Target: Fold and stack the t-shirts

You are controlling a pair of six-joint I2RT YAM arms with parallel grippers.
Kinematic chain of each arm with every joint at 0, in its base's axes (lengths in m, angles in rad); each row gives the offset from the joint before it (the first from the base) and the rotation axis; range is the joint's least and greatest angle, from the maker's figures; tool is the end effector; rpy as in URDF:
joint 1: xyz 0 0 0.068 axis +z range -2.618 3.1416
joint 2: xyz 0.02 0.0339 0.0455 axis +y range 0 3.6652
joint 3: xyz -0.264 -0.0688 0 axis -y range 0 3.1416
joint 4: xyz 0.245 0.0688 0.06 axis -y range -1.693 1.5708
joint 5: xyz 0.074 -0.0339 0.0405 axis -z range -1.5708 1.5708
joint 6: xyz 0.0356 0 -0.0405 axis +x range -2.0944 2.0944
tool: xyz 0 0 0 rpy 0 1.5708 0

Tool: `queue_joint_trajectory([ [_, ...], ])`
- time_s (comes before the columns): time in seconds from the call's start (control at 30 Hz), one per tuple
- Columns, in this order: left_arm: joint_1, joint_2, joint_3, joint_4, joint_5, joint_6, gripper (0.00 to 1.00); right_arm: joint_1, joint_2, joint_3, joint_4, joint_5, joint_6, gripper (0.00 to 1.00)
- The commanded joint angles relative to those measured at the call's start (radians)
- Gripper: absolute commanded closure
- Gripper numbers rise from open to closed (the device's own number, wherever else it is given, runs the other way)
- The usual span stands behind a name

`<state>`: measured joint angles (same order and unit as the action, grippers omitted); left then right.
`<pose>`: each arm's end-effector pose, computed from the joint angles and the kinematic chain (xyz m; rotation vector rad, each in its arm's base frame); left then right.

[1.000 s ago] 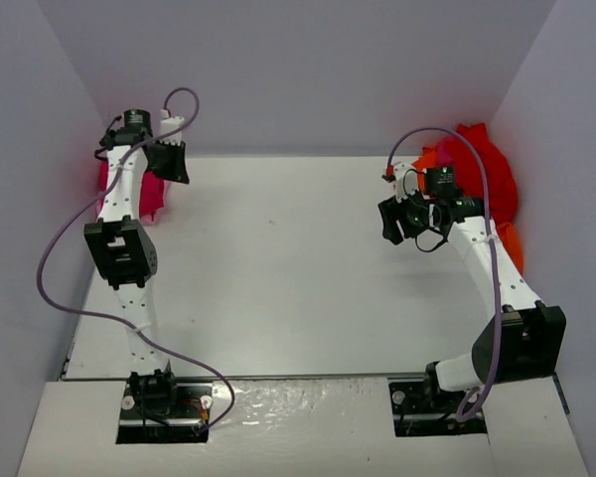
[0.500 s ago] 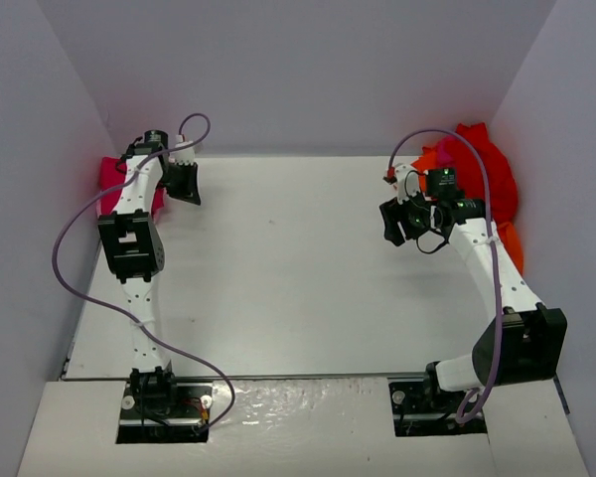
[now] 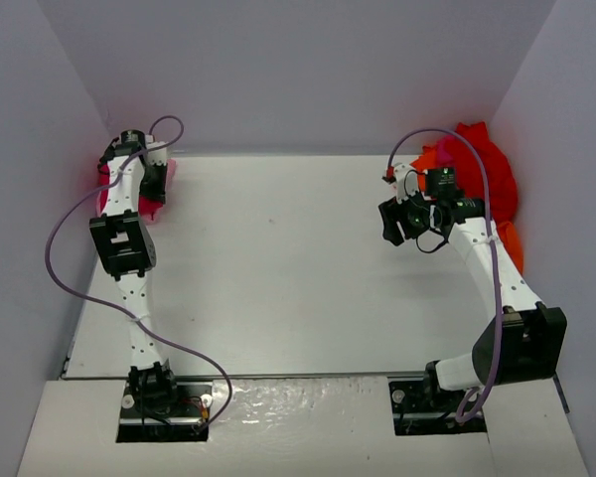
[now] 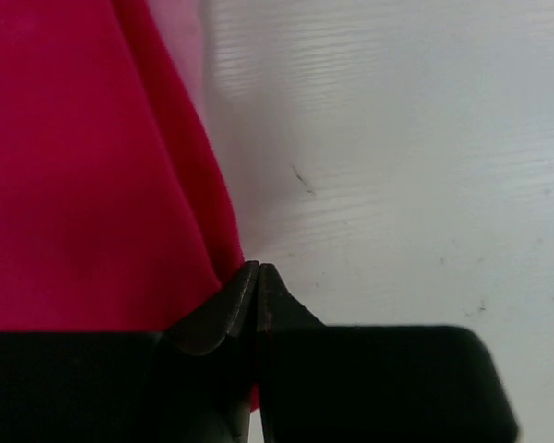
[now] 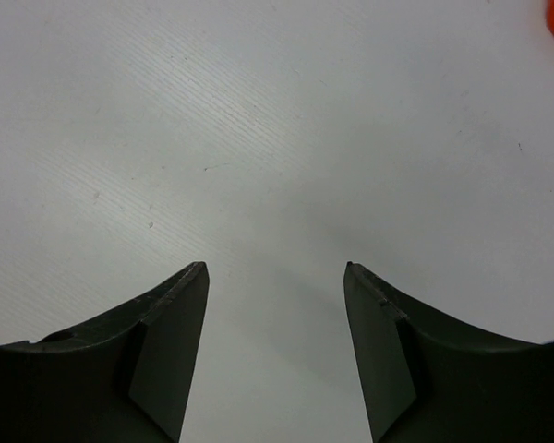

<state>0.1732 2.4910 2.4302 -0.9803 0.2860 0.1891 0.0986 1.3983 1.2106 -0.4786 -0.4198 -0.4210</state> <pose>0.5267 0.0819 0.2251 0.1204 2.5610 -0.2376 0.3074 0.0450 0.3210 -0.7757 2.0426 0.2875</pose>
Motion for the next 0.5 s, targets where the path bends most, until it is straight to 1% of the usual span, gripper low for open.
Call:
queue_joint_trajectory([
  [0.0,0.053,-0.007,0.044,-0.013,-0.070,0.000,1.00,-0.002,-0.042,0.004,0.031,-0.030,-0.005,0.42],
  [0.03,0.066,-0.019,0.019,0.009,-0.081,-0.005,1.00,-0.002,-0.046,0.001,0.032,-0.030,-0.007,0.42],
  [0.1,0.091,-0.064,-0.052,0.052,-0.024,0.013,1.00,-0.002,-0.050,0.000,0.031,-0.030,-0.007,0.42],
  [0.13,0.092,-0.085,-0.070,0.060,-0.020,0.020,1.00,-0.003,-0.051,0.001,0.031,-0.031,-0.007,0.42],
  [0.3,0.081,-0.168,-0.109,0.058,0.054,0.022,1.00,-0.001,-0.049,0.020,0.031,-0.036,0.005,0.42],
  [0.33,0.080,-0.183,-0.111,0.052,0.104,0.021,1.00,-0.002,-0.053,0.022,0.031,-0.037,0.005,0.41],
  [0.37,0.079,-0.205,-0.121,0.051,0.159,0.022,0.97,-0.002,-0.058,0.024,0.031,-0.037,0.006,0.41],
  [0.4,0.078,-0.233,-0.136,0.055,0.212,0.023,0.91,-0.002,-0.064,0.026,0.031,-0.036,0.007,0.41],
  [0.43,0.078,-0.266,-0.164,0.067,0.220,0.025,0.82,-0.002,-0.070,0.026,0.032,-0.034,0.005,0.40],
  [0.47,0.075,-0.331,-0.231,0.117,0.283,0.019,0.71,-0.002,-0.077,0.030,0.033,-0.030,0.007,0.39],
])
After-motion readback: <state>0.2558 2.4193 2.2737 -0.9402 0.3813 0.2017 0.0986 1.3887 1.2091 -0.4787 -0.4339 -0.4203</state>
